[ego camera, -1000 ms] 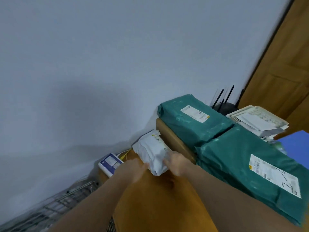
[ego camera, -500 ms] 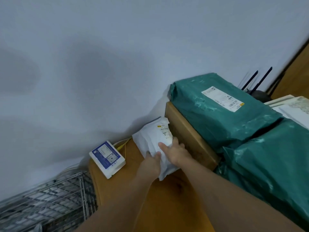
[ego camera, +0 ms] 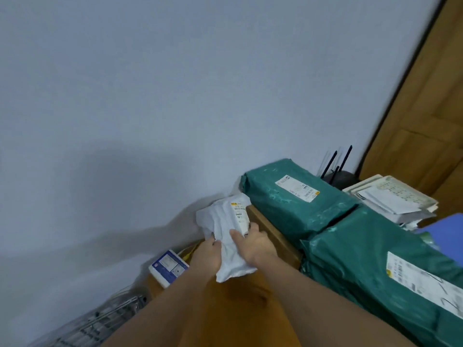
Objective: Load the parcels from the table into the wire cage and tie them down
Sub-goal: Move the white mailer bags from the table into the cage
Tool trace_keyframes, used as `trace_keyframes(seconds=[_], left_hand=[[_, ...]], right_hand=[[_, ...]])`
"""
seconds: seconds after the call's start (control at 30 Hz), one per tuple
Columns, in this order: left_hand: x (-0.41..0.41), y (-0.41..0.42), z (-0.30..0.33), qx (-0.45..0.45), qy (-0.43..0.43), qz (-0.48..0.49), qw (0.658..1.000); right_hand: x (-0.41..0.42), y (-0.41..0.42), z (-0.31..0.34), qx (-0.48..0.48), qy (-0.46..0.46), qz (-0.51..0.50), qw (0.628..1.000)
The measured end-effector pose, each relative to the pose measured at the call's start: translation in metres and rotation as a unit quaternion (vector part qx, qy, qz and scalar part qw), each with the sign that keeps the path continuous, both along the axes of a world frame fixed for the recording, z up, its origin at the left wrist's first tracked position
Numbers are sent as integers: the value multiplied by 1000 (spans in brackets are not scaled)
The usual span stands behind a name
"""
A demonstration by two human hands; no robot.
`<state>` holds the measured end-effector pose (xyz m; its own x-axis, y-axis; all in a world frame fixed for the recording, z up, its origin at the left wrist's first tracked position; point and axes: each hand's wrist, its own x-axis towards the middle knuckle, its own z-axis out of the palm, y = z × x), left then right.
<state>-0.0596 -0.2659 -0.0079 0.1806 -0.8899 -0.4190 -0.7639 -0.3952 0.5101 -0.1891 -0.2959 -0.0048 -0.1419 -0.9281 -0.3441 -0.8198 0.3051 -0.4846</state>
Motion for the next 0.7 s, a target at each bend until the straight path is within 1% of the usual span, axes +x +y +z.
trace_keyframes(seconds=[0.03, 0.07, 0.13, 0.2, 0.23, 0.33, 0.37, 0.5, 0.63, 0.7], left_hand=[[6, 3, 19, -18, 50, 9, 999], [12, 7, 38, -40, 115, 40, 992], [23, 20, 92, -71, 174, 51, 981], [35, 35, 148, -84, 180, 27, 980], [41, 44, 175, -90, 166, 14, 982], [64, 80, 243, -123, 185, 17, 975], [71, 91, 261, -137, 177, 16, 974], [105, 134, 295, -173, 179, 13, 968], [152, 175, 293, -182, 187, 28, 965], [184, 200, 282, -192, 180, 44, 964]], right_hand=[[2, 6, 24, -8, 2, -1, 1000], [5, 11, 50, -18, 4, 1, 1000], [10, 27, 105, -41, 10, 2, 999], [16, 45, 157, -67, 17, -4, 998], [19, 56, 180, -79, 13, -5, 997], [32, 89, 237, -114, -23, 4, 993], [38, 100, 252, -123, -36, 6, 992], [67, 141, 284, -117, -102, 6, 988], [108, 183, 283, -87, -219, 11, 972], [137, 204, 274, -84, -237, 38, 967]])
